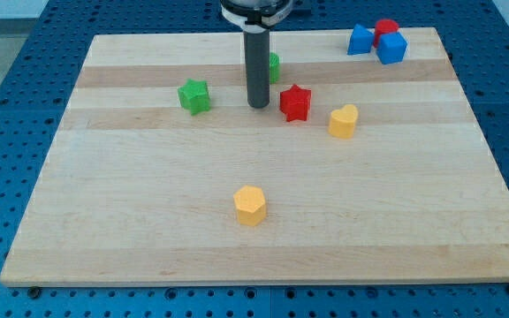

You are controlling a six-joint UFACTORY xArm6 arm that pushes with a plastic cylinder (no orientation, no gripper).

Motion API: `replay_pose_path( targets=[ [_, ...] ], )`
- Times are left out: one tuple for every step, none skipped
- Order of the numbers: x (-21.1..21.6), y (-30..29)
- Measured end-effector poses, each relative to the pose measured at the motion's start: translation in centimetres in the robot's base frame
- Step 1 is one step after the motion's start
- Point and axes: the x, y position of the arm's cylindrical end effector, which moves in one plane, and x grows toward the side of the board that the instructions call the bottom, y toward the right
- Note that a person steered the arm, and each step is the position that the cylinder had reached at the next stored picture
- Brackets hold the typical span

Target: Place the red star to the bottom of the blue triangle

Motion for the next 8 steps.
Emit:
replay_pose_path(
  targets=[
    [1.6, 0.5],
    [2.5, 3.1],
    [2.5, 8.2],
    [0.0, 13.6],
    [-2.6, 16.2],
    [-2.5, 15.7],
    [-1.2, 12.7],
    [1.1, 9.2]
  ],
)
